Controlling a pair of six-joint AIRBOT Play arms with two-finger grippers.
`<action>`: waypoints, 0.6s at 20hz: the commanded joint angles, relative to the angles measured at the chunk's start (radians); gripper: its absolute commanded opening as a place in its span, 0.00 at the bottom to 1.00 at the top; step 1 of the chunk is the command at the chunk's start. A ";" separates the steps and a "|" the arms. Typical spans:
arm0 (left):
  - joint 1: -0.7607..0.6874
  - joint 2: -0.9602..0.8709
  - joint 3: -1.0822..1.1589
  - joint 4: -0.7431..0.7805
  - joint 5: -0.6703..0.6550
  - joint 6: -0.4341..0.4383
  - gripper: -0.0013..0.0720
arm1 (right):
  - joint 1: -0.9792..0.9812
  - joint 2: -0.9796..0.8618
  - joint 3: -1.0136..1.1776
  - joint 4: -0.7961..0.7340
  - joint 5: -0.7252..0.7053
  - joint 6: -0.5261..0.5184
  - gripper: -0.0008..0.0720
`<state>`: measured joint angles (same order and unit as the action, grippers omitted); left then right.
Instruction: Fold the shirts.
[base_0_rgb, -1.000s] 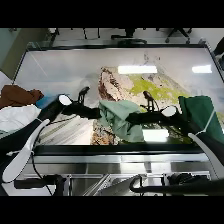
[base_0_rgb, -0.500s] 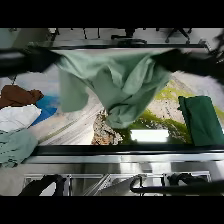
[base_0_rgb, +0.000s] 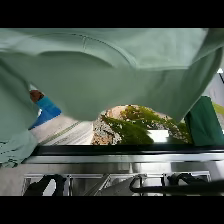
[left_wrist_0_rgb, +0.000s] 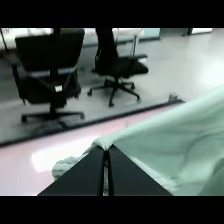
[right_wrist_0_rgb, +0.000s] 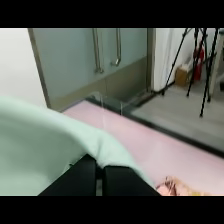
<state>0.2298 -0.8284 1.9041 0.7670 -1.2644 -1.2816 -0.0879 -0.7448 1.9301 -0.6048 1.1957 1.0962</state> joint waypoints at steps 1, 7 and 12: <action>0.004 -0.048 -0.205 -0.093 -0.023 0.048 0.04 | 0.000 -0.182 -0.013 0.087 0.098 -0.053 0.04; -0.129 -0.417 -0.502 0.063 0.044 0.133 0.04 | 0.212 -0.715 -0.095 0.134 0.061 -0.168 0.04; -0.083 -0.717 -0.520 0.076 0.179 0.156 0.04 | 0.328 -1.003 -0.094 0.137 -0.175 -0.203 0.04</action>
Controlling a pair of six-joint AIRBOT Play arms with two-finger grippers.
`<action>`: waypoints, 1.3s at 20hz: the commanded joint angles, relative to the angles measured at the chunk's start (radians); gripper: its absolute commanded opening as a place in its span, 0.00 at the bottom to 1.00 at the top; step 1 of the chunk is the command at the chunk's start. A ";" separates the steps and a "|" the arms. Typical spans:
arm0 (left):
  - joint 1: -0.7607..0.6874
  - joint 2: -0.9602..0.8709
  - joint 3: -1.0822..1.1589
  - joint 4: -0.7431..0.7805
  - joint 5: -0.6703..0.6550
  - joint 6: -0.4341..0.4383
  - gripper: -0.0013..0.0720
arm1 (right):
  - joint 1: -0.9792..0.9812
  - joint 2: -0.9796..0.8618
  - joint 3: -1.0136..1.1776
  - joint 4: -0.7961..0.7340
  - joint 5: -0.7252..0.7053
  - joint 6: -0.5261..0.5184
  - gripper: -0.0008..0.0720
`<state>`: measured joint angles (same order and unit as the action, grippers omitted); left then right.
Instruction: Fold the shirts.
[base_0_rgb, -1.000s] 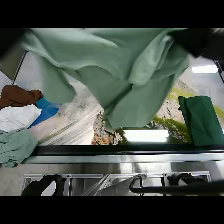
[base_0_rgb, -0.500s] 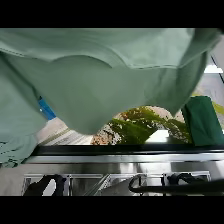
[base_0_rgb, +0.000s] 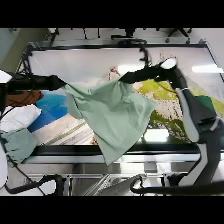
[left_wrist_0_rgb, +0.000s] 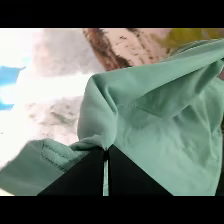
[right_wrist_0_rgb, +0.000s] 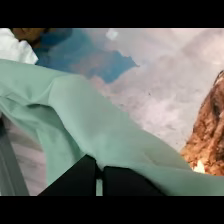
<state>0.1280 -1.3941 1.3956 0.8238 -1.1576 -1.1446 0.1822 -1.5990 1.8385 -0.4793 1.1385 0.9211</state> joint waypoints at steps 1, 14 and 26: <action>0.032 -0.186 0.013 0.019 0.069 0.019 0.04 | 0.053 -0.149 -0.002 0.010 -0.114 -0.028 0.16; 0.089 -0.293 0.138 0.020 -0.113 0.019 0.04 | -0.254 0.391 -0.485 -0.367 0.410 0.376 0.45; 0.087 -0.293 0.138 0.019 -0.096 -0.008 0.04 | 0.080 0.721 -1.354 -0.196 -0.414 0.410 0.78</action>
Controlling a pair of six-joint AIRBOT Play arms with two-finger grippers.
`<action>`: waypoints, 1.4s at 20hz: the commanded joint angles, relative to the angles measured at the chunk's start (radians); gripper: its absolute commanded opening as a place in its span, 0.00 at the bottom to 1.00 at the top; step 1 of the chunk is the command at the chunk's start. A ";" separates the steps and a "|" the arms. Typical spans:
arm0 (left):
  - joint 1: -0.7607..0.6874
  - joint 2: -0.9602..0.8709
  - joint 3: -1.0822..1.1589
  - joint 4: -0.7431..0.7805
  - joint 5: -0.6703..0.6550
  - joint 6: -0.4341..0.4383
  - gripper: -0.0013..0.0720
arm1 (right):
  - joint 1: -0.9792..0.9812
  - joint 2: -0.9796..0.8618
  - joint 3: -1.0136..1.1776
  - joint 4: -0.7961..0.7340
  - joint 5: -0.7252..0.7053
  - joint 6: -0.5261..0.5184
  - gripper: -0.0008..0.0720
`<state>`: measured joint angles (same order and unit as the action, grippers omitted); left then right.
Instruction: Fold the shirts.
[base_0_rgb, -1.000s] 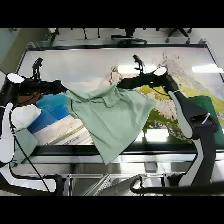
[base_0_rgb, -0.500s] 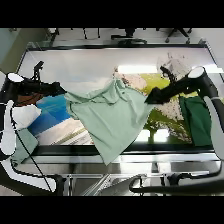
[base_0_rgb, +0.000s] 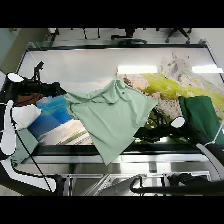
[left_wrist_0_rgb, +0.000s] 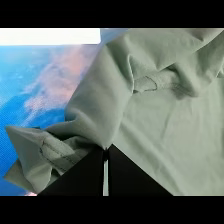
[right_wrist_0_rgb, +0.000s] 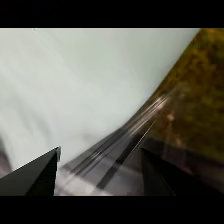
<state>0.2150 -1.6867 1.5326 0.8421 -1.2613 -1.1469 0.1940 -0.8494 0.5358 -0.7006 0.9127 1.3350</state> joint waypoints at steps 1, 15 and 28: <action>0.000 0.000 0.001 0.001 0.009 -0.006 0.04 | 0.072 -0.054 -0.044 0.035 -0.204 -0.018 0.78; 0.099 0.089 -0.200 0.005 -0.239 -0.085 0.04 | -0.270 -0.515 0.835 0.053 -0.069 -0.289 0.04; 0.098 0.141 -0.403 -0.003 -0.046 -0.039 0.11 | -0.287 -0.650 0.935 0.056 0.109 -0.202 0.62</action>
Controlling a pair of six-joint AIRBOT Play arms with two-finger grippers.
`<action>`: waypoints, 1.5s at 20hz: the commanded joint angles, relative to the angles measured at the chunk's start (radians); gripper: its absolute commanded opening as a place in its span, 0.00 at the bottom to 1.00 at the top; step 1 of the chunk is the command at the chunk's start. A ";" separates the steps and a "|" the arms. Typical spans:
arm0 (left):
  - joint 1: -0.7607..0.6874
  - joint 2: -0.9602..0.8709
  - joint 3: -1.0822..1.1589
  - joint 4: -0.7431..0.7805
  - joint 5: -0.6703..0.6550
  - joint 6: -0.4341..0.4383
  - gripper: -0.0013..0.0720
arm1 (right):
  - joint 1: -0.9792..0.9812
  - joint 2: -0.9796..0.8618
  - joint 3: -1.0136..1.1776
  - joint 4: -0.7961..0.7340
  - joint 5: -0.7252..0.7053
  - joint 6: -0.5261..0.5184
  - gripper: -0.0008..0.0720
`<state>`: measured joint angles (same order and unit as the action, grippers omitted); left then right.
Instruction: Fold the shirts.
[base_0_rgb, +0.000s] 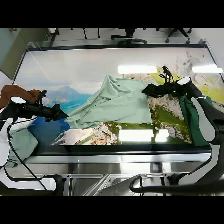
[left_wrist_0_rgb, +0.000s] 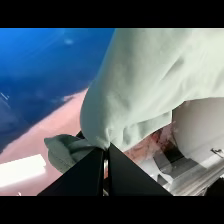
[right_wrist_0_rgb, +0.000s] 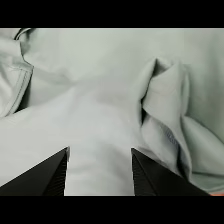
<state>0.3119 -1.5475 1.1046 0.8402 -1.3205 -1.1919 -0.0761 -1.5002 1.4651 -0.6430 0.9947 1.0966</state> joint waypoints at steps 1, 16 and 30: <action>0.001 0.002 0.046 0.001 0.012 0.006 0.45 | -0.041 0.017 0.005 -0.008 0.054 0.036 0.62; -0.087 -0.004 0.008 0.208 0.012 0.066 0.92 | -0.068 0.232 -0.508 -0.172 0.150 0.054 0.62; -0.101 -0.113 0.100 0.135 -0.080 0.058 0.04 | -0.010 0.377 -0.403 -0.018 0.190 -0.026 0.04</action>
<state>0.2108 -1.6630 1.1439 1.0363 -1.3247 -1.1316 -0.0872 -1.1946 1.0191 -0.6765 1.1614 1.0756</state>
